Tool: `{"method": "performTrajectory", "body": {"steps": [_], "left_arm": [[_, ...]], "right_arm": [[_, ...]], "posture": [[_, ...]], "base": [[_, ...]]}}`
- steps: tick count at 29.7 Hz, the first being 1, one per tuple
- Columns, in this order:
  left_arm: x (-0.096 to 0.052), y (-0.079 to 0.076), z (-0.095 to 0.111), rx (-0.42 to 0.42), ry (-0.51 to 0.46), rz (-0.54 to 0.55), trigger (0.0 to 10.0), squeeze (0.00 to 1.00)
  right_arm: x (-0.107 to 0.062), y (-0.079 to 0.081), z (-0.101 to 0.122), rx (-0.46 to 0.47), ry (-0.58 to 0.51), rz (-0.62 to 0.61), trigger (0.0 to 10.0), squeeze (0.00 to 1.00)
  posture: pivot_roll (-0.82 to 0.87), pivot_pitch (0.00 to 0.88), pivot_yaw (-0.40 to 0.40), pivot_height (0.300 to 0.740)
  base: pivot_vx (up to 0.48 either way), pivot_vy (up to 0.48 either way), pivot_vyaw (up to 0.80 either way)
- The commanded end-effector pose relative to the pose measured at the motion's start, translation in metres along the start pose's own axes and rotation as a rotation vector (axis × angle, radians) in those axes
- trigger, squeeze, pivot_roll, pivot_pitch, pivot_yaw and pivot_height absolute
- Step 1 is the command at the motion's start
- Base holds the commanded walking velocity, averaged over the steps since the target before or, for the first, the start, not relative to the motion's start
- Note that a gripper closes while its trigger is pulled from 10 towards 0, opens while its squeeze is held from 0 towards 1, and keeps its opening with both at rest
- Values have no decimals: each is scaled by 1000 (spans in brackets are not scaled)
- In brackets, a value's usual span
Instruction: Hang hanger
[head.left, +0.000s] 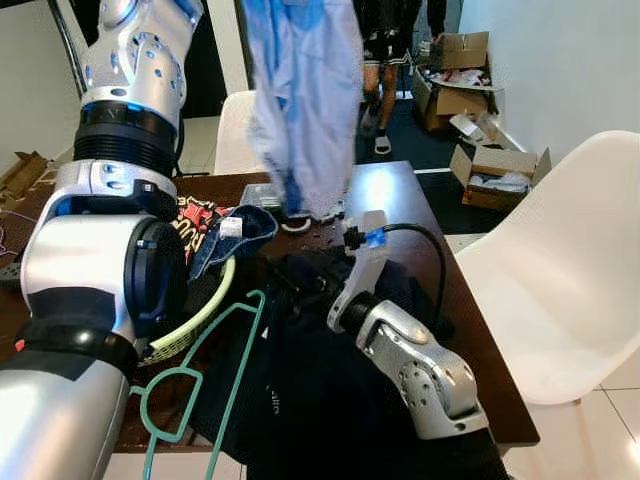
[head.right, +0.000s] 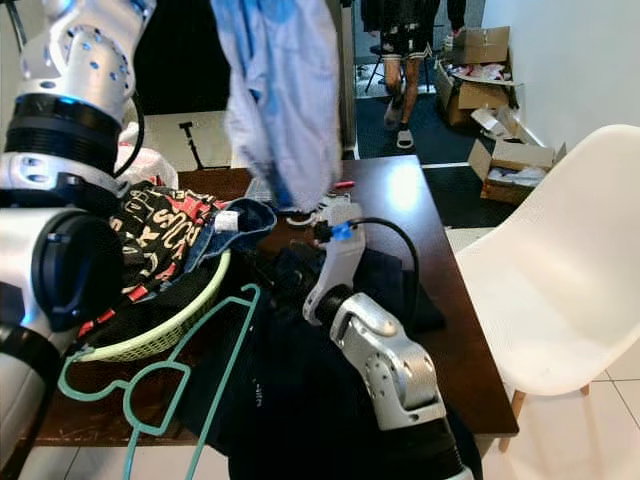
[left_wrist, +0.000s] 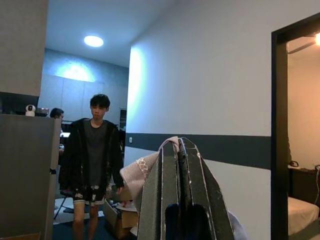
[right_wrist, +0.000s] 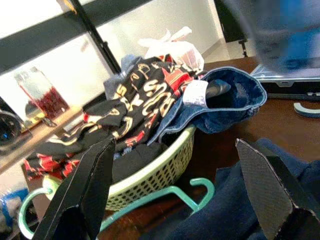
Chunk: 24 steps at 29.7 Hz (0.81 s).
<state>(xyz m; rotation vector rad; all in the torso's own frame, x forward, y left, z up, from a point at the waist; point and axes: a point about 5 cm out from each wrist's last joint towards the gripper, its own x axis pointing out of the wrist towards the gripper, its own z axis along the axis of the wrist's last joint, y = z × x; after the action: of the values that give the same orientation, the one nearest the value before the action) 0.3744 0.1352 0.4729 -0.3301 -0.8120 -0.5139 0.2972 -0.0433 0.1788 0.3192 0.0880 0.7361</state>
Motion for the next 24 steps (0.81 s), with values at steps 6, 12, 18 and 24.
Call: {"method": "performTrajectory", "body": {"steps": [6,12,18,24], "left_arm": [[7,-7,4,-4,-30,21,0,0],[11,-15,2,-34,-41,25,0,0],[13,-31,-11,-75,-18,-12,0,0],[11,-39,-23,-107,0,-33,0,0]], "right_arm": [[4,-2,2,-47,6,-64,10000,0],[7,-5,10,-25,-39,-109,10000,0],[10,19,21,63,-109,63,10000,0],[12,18,22,81,-122,51,10000,0]], "posture": [[-36,0,105,740],[-35,0,105,740],[-32,0,107,740],[-29,0,105,740]], "base": [[0,0,0],[0,0,0],[0,0,0],[0,0,0]]}}
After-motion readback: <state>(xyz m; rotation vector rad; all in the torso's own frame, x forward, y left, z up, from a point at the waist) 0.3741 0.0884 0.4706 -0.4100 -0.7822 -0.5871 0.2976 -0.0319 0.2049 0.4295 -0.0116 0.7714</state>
